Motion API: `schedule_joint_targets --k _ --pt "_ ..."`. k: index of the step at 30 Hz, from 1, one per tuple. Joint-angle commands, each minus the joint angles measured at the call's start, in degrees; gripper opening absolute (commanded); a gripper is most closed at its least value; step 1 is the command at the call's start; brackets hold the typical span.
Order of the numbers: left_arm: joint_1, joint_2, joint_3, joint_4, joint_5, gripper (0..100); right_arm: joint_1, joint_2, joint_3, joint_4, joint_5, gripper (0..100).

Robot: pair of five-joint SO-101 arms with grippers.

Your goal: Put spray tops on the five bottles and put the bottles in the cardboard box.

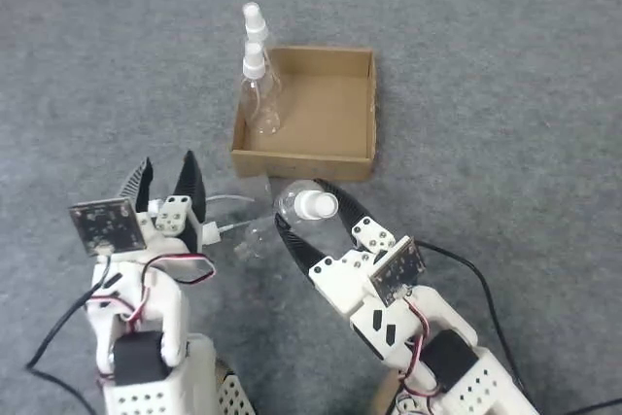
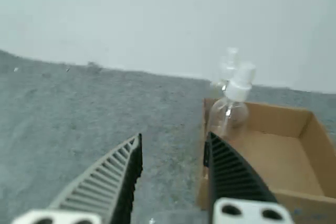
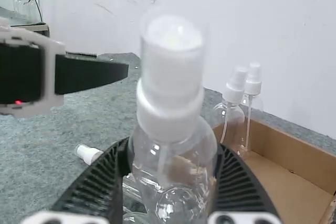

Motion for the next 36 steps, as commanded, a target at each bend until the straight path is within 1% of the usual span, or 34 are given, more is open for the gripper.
schedule_joint_targets --k 1,9,13,18,20,24,26,36 --pt "-3.43 -1.05 1.89 0.09 -0.18 18 -0.48 -1.01 1.23 0.4 0.62 6.9" --pt "-5.01 -1.05 3.91 0.18 -0.09 18 -0.48 -1.01 1.23 0.4 0.7 6.9" --pt "-5.54 -1.05 4.62 0.09 -0.18 18 1.8 -1.1 1.23 0.4 0.7 6.9" --pt "-7.03 -1.05 5.23 -0.79 -0.35 18 2.15 -1.01 1.05 0.4 0.7 6.9" --pt "-7.38 -1.05 5.23 -0.88 -0.35 18 2.24 -0.92 -0.09 2.15 0.7 6.9" --pt "-7.38 -1.05 5.23 -0.79 -0.35 18 2.24 -0.92 -6.68 11.56 0.35 6.9" --pt "-7.21 -1.05 5.23 -0.79 -0.35 18 2.24 -0.92 -8.79 14.2 0.35 6.9" --pt "-7.03 -1.05 5.23 -0.88 -0.26 18 2.42 -0.84 -11.69 15.69 0.35 7.1"
